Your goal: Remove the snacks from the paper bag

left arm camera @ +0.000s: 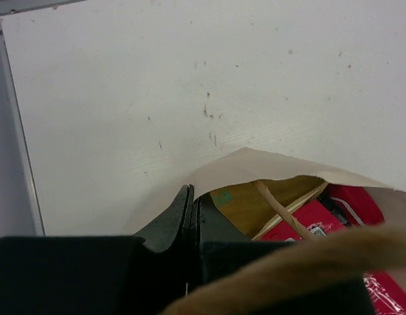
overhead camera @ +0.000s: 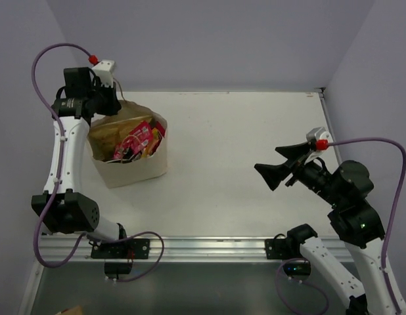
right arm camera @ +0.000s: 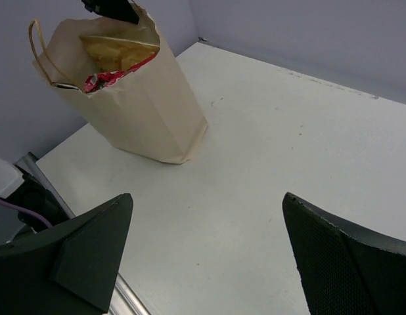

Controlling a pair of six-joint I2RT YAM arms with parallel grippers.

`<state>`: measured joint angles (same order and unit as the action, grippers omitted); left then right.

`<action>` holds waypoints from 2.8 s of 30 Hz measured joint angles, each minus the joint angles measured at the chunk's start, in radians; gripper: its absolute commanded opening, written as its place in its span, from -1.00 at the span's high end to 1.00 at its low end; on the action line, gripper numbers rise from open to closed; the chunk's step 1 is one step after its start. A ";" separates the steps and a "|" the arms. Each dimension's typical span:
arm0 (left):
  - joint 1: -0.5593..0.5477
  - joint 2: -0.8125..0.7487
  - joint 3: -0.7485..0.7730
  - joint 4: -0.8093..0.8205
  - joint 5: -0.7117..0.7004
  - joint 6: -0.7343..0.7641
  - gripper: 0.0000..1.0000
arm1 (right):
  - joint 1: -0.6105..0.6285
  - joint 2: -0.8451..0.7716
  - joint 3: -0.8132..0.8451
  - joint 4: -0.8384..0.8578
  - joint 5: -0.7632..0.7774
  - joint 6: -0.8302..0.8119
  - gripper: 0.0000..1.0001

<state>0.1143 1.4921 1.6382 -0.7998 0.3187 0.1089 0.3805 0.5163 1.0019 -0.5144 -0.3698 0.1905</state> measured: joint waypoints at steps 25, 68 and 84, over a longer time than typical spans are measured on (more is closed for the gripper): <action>-0.233 0.028 0.126 -0.055 -0.122 -0.315 1.00 | 0.422 0.864 0.562 0.047 0.199 0.086 -0.98; -0.470 -0.288 -0.229 0.021 -0.156 -0.353 1.00 | 0.476 1.022 0.325 0.147 0.318 0.140 0.04; -0.470 -0.280 -0.229 0.036 -0.199 -0.335 1.00 | 0.470 0.759 0.279 0.130 0.336 0.130 1.00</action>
<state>-0.3561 1.2118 1.4094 -0.7639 0.1196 -0.2256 0.8509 1.2751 1.2812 -0.3847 -0.0338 0.3206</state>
